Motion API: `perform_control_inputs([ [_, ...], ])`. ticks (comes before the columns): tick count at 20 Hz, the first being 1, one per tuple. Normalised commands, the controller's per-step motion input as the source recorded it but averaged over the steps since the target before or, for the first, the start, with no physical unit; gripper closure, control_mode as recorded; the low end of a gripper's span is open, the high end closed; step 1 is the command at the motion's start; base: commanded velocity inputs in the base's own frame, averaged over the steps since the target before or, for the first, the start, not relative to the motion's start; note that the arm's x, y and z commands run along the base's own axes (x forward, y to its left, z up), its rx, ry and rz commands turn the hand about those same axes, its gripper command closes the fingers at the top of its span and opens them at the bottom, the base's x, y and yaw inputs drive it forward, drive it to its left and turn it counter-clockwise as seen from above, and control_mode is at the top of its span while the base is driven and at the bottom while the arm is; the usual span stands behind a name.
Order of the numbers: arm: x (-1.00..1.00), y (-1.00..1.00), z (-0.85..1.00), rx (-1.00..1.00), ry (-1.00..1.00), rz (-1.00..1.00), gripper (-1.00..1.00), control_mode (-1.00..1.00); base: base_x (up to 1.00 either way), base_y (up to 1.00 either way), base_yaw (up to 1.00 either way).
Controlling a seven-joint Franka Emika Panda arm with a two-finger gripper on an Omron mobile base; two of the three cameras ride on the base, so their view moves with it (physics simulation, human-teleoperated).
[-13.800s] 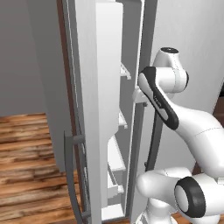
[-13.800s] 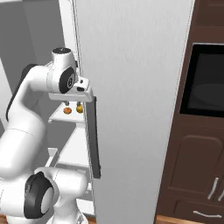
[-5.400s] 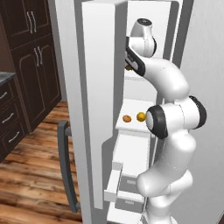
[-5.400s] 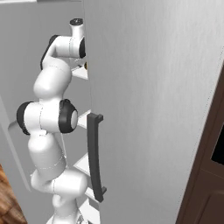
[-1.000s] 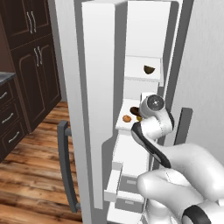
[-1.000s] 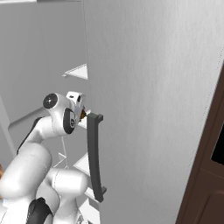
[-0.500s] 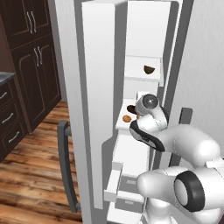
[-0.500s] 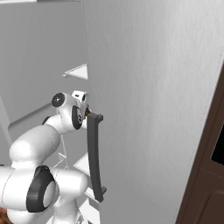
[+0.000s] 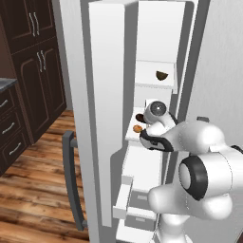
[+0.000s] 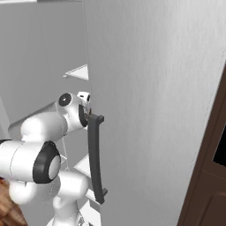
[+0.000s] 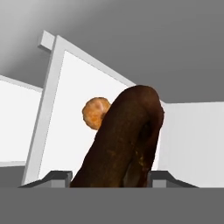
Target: Take the sweet potato and kiwi from the highest rack and move them to the second highest rack where the lemon and tangerine are located, to maximize freezer space. Close the freezer door after rearranging.
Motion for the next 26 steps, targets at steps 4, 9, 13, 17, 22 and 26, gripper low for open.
perform_control_inputs([
  [4, 0.31, -0.06, -0.18, 0.0, 0.0, 0.0, 1.0, -1.0, 0.0, 0.0, 0.0],
  [9, 0.29, -0.02, -0.25, 0.0, 0.0, 0.0, 1.0, -1.0, 0.0, 0.0, 0.0],
  [13, 0.21, 0.0, -0.26, 0.0, 0.0, 0.0, 1.0, -1.0, 0.0, 0.0, 0.0],
  [17, 0.27, 0.0, -0.26, 0.0, 0.0, 0.0, 1.0, -1.0, 0.0, 0.0, 0.0],
  [22, 0.31, 0.0, -0.2, 0.0, 0.0, 0.0, 1.0, -1.0, 0.0, 0.0, 0.0],
  [26, 0.26, 0.0, -0.27, 0.0, 0.0, 0.0, -1.0, -1.0, 0.0, 0.0, 0.0],
])
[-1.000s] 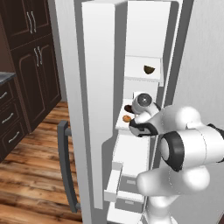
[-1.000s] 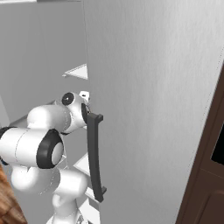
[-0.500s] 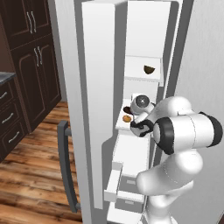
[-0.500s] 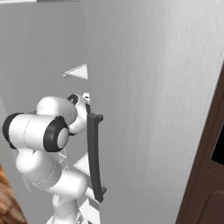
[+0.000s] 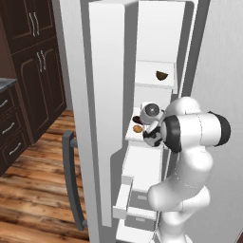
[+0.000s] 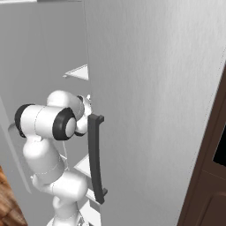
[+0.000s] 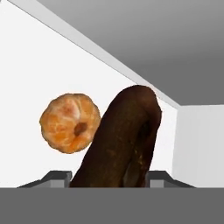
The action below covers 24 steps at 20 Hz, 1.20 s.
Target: Take the sweet potato and kiwi from the highest rack and move them to the second highest rack where the lemon and tangerine are located, to maximize freezer space. Close the freezer door after rearranging.
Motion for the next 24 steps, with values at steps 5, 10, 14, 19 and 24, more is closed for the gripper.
perform_control_inputs([
  [5, 0.08, -0.01, -0.23, 0.0, 0.0, 0.0, -1.0, -1.0, 0.0, 0.0, 0.0],
  [10, 0.0, 0.0, -0.02, 0.0, 0.0, 0.0, -1.0, -1.0, 0.0, 0.0, 0.0],
  [14, -0.09, -0.02, 0.12, 0.02, 0.0, 0.0, -1.0, -1.0, 0.0, 0.0, 0.0],
  [19, -0.28, 0.0, 0.24, 0.07, 0.0, 0.0, -1.0, -1.0, 0.0, 0.0, 0.0],
  [24, -0.39, 0.0, 0.5, 0.12, -0.07, -0.04, -1.0, -1.0, 0.0, 0.0, 0.0],
])
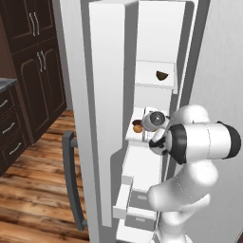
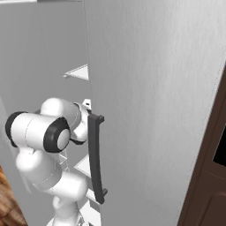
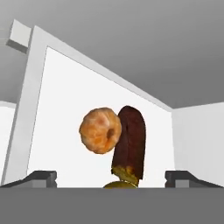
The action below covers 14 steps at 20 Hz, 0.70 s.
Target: Take the sweet potato and kiwi from the highest rack and move them to the second highest rack where the lemon and tangerine are located, to maximize freezer space. Close the freezer door after rearranging.
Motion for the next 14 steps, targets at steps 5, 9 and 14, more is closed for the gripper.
perform_control_inputs([
  [5, -0.43, 0.0, 0.73, 0.1, -0.14, -0.12, -1.0, -1.0, 0.0, 0.0, 0.0],
  [9, -0.52, 0.0, 0.69, 0.09, -0.07, -0.04, -1.0, -1.0, 0.0, 0.0, 0.0],
  [14, -0.55, 0.0, 0.8, 0.13, 0.0, 0.0, -1.0, -1.0, 0.0, 0.0, 0.0],
])
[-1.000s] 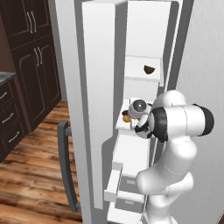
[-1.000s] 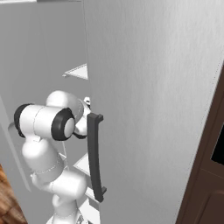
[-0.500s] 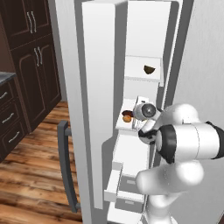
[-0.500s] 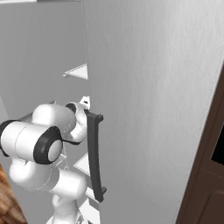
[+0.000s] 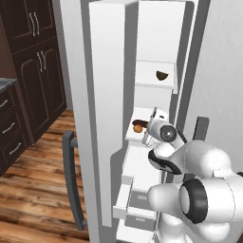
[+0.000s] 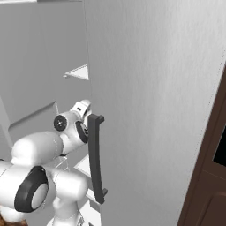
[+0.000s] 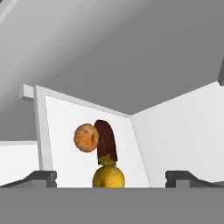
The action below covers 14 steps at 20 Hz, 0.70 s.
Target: Take the sweet potato and kiwi from the highest rack and move them to the second highest rack where the lemon and tangerine are located, to maximize freezer space. Close the freezer door after rearranging.
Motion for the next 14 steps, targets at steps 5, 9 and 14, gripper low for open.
perform_control_inputs([
  [5, -0.37, 0.0, 0.99, 0.18, 0.0, 0.0, -1.0, -1.0, 0.0, 0.0, 0.0],
  [9, -0.31, 0.01, 0.95, 0.17, 0.02, 0.0, -1.0, -1.0, 0.0, 0.0, 0.0],
  [14, -0.55, 0.04, 0.51, 0.03, 0.06, 0.0, -1.0, -1.0, 0.0, 0.0, 0.0],
])
